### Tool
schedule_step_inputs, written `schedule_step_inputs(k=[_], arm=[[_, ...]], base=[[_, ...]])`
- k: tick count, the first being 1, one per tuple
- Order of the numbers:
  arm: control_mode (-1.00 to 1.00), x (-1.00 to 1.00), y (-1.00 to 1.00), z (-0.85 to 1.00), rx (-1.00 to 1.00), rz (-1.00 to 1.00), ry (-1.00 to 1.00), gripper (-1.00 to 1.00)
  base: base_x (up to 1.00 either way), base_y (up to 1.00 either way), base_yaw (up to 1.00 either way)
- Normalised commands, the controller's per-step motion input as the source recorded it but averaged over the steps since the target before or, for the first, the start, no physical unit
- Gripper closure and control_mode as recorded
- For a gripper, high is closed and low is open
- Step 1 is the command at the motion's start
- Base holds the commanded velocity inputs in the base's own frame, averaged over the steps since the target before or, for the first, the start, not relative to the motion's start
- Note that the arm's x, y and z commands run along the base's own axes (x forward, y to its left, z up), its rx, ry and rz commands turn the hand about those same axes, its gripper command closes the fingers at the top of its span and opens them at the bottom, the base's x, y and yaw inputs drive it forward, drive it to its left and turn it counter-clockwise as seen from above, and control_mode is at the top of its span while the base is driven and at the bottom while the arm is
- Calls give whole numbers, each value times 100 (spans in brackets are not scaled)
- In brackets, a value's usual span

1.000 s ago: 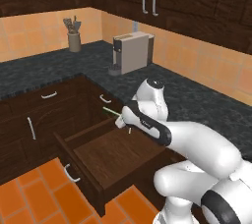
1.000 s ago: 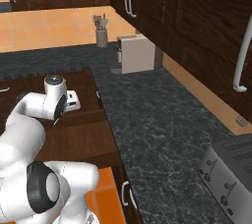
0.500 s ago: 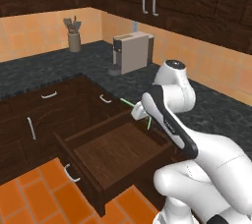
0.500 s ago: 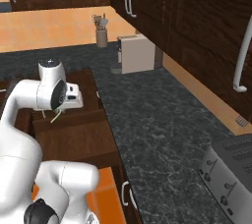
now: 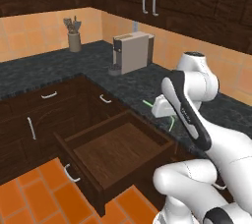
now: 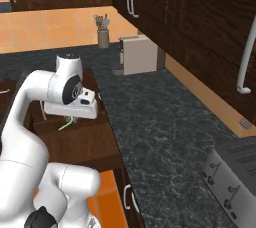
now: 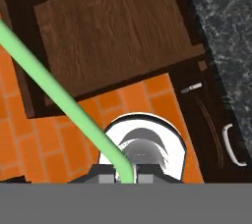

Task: Take a straw from the drawer in front and place it inside the glass cup on the dining counter.

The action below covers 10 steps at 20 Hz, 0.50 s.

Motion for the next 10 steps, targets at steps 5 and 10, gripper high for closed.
schedule_step_inputs(k=[5,10], arm=[[100,0,0,0,0,0,0,100],[100,0,0,0,0,0,0,100]], base=[[-99,-9,-21],[-100,40,18]])
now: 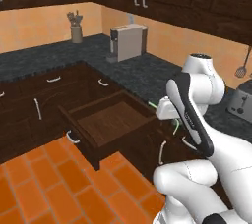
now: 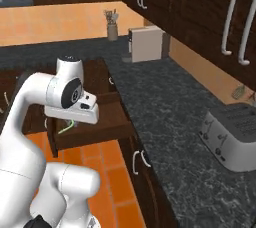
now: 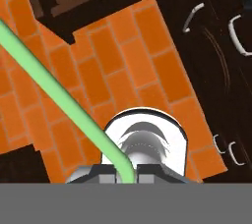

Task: Take a straw from the drawer in front and place it inside the glass cup on the dining counter.

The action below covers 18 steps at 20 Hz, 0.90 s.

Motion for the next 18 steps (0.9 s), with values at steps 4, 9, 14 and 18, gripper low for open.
schedule_step_inputs(k=[4,9,14,18], arm=[[100,0,0,0,0,0,0,100],[100,0,0,0,0,0,0,100],[100,0,0,0,0,0,0,100],[100,0,0,0,0,0,0,100]], base=[[-70,88,78],[-46,85,79],[-13,70,70],[57,4,24]])
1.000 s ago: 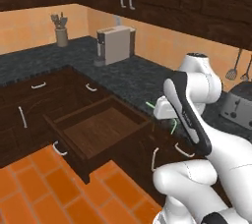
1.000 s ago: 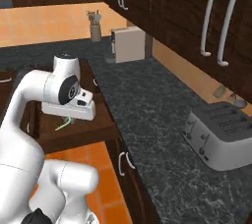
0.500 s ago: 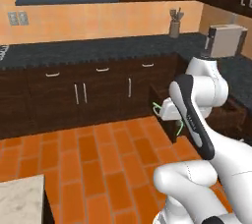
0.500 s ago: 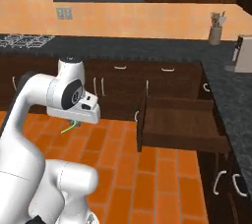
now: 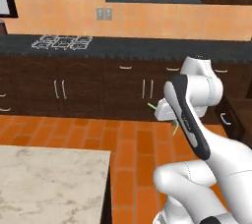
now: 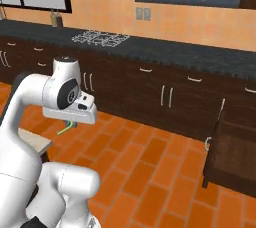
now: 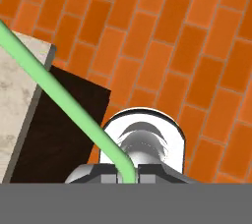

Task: Take a straw from the drawer in front and place it inside the glass cup on the dining counter.

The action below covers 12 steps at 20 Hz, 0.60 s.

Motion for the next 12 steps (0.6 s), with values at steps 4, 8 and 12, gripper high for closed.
schedule_step_inputs(k=[4,8,12], arm=[[100,0,0,0,0,0,0,100],[100,0,0,0,0,0,0,100],[100,0,0,0,0,0,0,100]], base=[[98,-4,2],[100,0,0],[99,0,1]])
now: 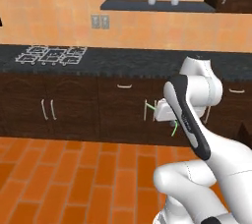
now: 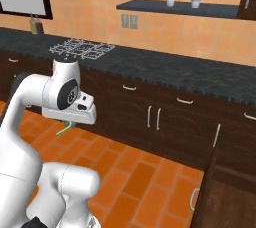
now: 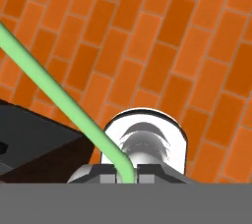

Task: Take a straw from the drawer in front and place it inside the glass cup on the dining counter.

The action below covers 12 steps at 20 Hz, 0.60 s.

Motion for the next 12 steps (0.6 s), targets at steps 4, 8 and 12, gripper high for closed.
schedule_step_inputs(k=[4,8,12], arm=[[100,0,0,0,0,0,0,100],[100,0,0,0,0,0,0,100],[100,0,0,0,0,0,0,100]], base=[[-31,8,1],[-39,9,1],[76,4,22]])
